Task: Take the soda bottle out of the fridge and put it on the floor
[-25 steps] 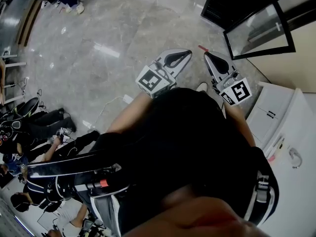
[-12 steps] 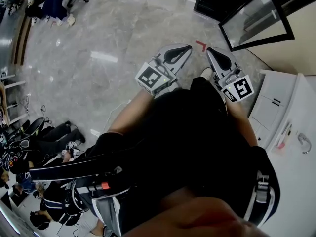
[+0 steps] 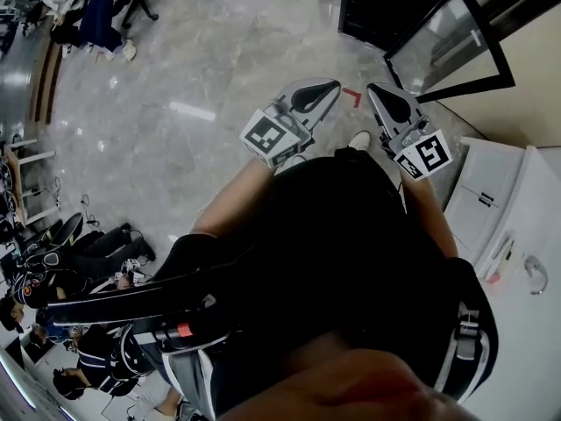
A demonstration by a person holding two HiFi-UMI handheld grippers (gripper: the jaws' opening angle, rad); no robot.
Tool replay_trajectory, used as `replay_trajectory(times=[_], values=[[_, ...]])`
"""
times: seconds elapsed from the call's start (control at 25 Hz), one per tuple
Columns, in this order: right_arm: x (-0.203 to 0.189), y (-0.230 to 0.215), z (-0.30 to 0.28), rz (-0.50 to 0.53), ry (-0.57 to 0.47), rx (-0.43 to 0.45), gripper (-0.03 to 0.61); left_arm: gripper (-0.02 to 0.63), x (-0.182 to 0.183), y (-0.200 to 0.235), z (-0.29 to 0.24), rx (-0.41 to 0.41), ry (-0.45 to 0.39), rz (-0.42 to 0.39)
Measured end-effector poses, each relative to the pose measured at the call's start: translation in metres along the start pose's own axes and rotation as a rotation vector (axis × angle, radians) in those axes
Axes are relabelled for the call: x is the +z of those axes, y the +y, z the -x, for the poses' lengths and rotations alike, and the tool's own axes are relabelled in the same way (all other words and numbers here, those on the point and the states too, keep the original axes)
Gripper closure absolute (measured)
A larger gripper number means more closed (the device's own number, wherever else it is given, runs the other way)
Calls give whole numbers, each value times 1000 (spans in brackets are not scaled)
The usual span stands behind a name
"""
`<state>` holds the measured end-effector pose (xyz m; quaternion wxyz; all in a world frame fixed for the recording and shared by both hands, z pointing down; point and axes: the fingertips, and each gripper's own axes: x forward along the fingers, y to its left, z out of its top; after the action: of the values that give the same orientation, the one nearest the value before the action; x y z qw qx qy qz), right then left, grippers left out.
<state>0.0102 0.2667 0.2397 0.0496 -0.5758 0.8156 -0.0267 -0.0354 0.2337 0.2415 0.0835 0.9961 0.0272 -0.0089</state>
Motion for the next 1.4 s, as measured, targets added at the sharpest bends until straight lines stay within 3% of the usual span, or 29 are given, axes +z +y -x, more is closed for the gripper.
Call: replay_trajectory(times=[0.32,0.76,1.4], values=[[4,-90,16,-4,11,4,566,611,4,18,-89,54,24,-33],[-7,-153,-16,-39,36,-19,566,611,-1,75,-130,92,57,-15],[-45,-251,-124,-27,95,-250,565,611,-10,220,-172,-125,54,3]])
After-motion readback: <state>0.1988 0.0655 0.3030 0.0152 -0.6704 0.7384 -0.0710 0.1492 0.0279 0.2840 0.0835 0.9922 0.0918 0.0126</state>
